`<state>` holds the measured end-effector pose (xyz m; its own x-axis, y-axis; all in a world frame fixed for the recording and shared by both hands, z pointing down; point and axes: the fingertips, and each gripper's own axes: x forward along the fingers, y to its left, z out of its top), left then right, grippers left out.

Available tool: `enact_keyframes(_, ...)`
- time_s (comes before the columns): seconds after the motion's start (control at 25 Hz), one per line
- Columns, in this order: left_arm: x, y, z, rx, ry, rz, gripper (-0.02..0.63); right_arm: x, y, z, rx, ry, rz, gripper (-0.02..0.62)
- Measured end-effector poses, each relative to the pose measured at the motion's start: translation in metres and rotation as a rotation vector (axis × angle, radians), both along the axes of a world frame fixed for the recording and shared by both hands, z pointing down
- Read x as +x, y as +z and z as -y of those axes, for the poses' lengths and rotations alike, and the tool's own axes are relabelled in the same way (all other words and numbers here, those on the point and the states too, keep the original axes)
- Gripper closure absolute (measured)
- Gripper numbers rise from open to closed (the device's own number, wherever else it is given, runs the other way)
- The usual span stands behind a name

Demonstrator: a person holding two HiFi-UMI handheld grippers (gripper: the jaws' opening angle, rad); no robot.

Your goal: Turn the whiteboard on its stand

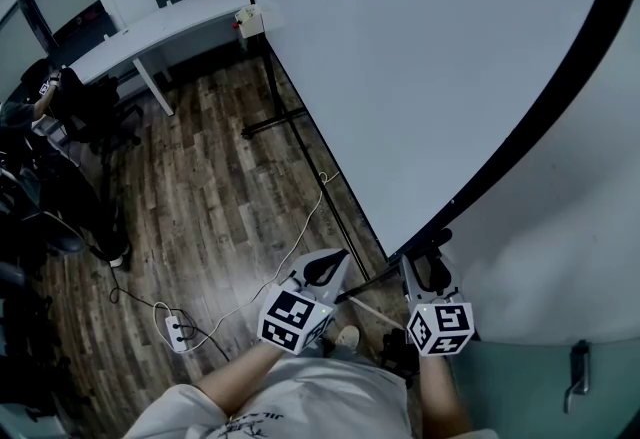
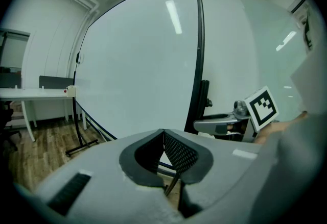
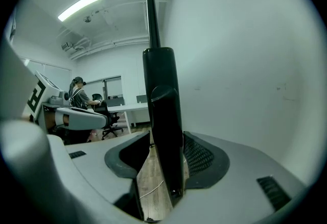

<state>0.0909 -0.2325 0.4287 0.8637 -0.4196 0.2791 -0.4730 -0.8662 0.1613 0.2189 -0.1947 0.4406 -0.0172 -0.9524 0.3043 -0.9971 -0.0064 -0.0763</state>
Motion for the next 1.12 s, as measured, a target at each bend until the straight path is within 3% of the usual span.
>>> enact_keyframes(0.32, -0.009, -0.001, -0.005, -0.007, 0.000, 0.002, 0.595, -0.012, -0.005, -0.017, -0.019, 0.003, 0.002, 0.420)
enact_keyframes(0.64, -0.011, -0.006, -0.008, -0.010, -0.017, -0.004, 0.595, -0.040, -0.013, -0.022, -0.016, -0.061, 0.025, 0.423)
enact_keyframes(0.92, -0.016, -0.002, -0.003, -0.013, -0.037, -0.011, 0.595, -0.059, -0.015, -0.007, -0.001, -0.098, 0.011, 0.546)
enact_keyframes(1.12, -0.022, 0.000, -0.004, -0.004, -0.046, -0.003, 0.595, -0.071, -0.019, -0.002, 0.007, -0.127, 0.003, 0.587)
